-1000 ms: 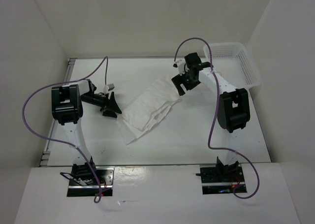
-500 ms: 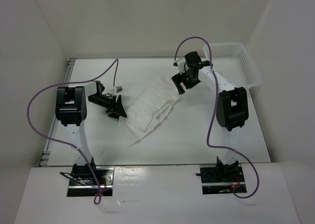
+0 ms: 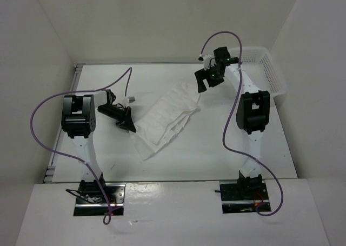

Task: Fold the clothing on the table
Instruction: Fold the skirt

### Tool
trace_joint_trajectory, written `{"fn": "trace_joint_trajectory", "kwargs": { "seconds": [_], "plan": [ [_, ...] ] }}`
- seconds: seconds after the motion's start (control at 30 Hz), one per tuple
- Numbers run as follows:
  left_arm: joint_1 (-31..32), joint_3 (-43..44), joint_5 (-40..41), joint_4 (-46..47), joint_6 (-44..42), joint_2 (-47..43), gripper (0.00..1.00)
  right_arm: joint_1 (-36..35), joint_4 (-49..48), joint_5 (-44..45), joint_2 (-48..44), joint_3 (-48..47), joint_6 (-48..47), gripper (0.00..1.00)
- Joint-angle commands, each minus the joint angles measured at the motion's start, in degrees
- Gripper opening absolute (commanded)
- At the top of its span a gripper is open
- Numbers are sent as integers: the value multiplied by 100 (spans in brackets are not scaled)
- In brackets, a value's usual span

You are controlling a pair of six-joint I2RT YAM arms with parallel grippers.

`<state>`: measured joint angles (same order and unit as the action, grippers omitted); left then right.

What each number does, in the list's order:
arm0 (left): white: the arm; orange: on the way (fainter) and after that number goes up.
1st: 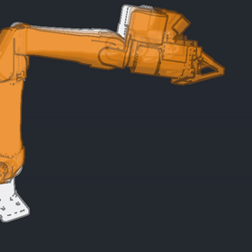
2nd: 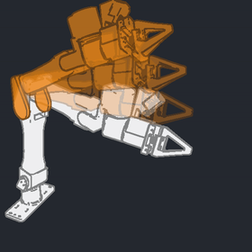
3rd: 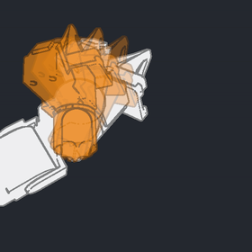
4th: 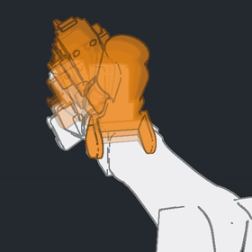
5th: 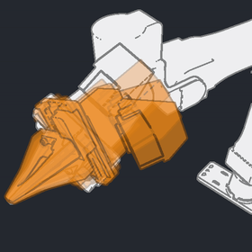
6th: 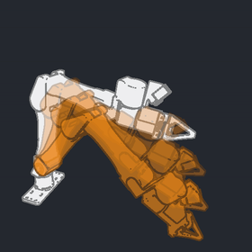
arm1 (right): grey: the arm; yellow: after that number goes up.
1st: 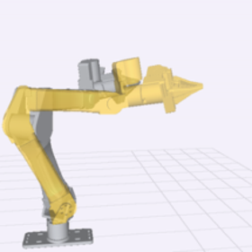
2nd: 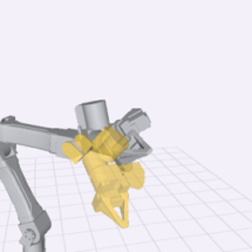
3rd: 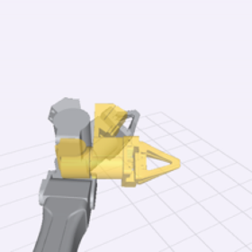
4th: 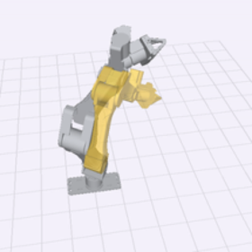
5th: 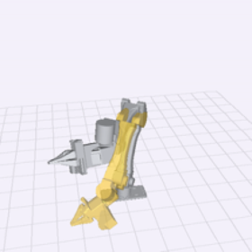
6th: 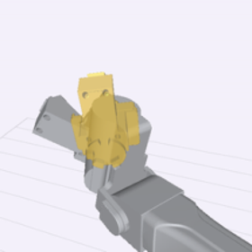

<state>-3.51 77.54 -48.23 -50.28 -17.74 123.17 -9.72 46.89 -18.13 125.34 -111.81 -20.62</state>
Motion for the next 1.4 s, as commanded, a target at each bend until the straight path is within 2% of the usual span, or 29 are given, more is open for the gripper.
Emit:
{"fn": "trace_joint_trajectory", "kwargs": {
  "seconds": [0.0,0.03,0.07,0.33,0.43,1.1,1.37],
  "plan": [
    [-1,59,955,484,-257,181,0,435,775,-1321,744,-1209,-29,95],
    [-1,60,956,484,-257,181,0,488,951,-1455,938,-1481,-82,99],
    [-1,60,1008,484,-257,181,0,549,1110,-1552,1114,-1928,-135,99],
    [-1,7,956,371,-467,-13,0,550,1962,-2194,2266,-3197,-469,99],
    [-1,-46,956,309,-520,-66,0,497,2410,-2326,2774,-4144,-583,99],
    [-1,-151,903,256,-687,-171,0,164,2719,-2440,3585,-4446,-803,99],
    [-1,-151,903,203,-687,-118,0,-170,2720,-2511,3472,-3841,-865,96]
  ]
}}
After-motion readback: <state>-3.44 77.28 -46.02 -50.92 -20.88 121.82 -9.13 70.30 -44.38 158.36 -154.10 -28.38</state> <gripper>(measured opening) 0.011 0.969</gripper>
